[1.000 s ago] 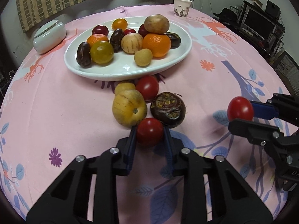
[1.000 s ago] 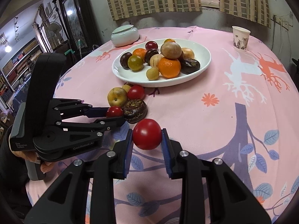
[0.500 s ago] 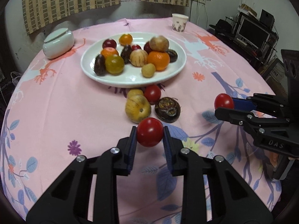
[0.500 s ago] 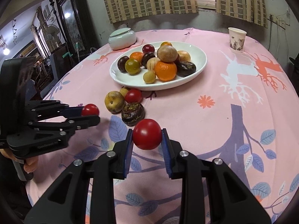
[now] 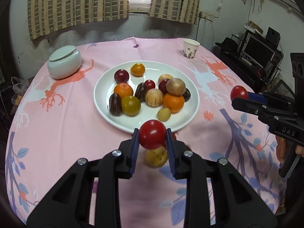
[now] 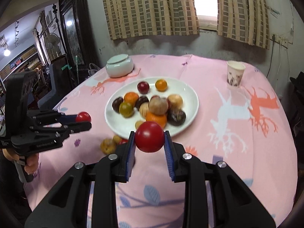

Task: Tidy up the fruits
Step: 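Carry both red tomatoes onto the white plate and open both tools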

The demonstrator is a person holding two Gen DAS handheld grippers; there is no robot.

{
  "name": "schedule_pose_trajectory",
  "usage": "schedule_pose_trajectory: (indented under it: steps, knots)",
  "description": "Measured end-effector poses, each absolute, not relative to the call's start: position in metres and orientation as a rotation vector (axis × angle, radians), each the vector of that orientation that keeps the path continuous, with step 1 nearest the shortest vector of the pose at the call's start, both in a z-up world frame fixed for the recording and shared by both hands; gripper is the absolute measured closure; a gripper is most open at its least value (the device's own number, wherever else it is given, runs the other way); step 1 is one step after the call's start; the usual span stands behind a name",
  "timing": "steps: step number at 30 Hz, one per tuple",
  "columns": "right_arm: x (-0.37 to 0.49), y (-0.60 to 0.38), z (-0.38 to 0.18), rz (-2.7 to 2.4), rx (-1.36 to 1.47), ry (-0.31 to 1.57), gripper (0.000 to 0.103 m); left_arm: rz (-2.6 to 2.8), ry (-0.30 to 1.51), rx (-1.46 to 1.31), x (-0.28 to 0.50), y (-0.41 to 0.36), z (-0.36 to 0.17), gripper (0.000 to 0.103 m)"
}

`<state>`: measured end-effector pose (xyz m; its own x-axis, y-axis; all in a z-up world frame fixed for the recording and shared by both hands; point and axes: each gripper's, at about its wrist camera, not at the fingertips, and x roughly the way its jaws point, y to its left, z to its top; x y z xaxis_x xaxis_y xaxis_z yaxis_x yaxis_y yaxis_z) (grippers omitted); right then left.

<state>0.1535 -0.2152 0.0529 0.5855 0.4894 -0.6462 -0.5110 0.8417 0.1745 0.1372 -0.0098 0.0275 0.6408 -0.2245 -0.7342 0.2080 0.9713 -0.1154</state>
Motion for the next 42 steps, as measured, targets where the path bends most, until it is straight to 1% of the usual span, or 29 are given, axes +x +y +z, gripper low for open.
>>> schedule_pose_trajectory:
  steps: [5, 10, 19, 20, 21, 22, 23, 31, 37, 42]
  knots:
    - [0.191, -0.197, 0.053, 0.609, -0.017, 0.753, 0.073, -0.250, 0.854, -0.026, 0.168, -0.017, 0.023, 0.075]
    - [0.229, -0.174, 0.044, 0.622, -0.023, 0.779, 0.073, -0.229, 0.898, -0.021, 0.197, -0.018, 0.004, 0.075]
    - [0.260, -0.157, 0.025, 0.612, -0.029, 0.793, 0.072, -0.201, 0.921, -0.012, 0.214, -0.015, -0.011, 0.075]
    - [0.263, -0.157, 0.024, 0.599, -0.020, 0.794, 0.072, -0.191, 0.919, -0.006, 0.216, -0.015, -0.011, 0.073]
    - [0.268, -0.158, 0.020, 0.593, -0.008, 0.806, 0.072, -0.181, 0.914, 0.000, 0.218, -0.016, -0.011, 0.065]
    - [0.271, -0.158, 0.018, 0.596, -0.001, 0.823, 0.072, -0.175, 0.915, 0.001, 0.219, -0.015, -0.012, 0.055]
    - [0.275, -0.158, 0.015, 0.599, 0.004, 0.837, 0.071, -0.167, 0.914, -0.005, 0.220, -0.015, -0.011, 0.052]
    - [0.273, -0.168, 0.013, 0.579, 0.055, 0.836, 0.071, -0.159, 0.903, -0.006, 0.209, -0.012, -0.003, 0.048]
    - [0.238, -0.186, 0.032, 0.574, 0.010, 0.781, 0.072, -0.164, 0.885, 0.016, 0.188, -0.010, 0.004, 0.045]
    - [0.202, -0.201, 0.035, 0.581, -0.017, 0.784, 0.071, -0.163, 0.880, 0.023, 0.168, -0.009, 0.006, 0.041]
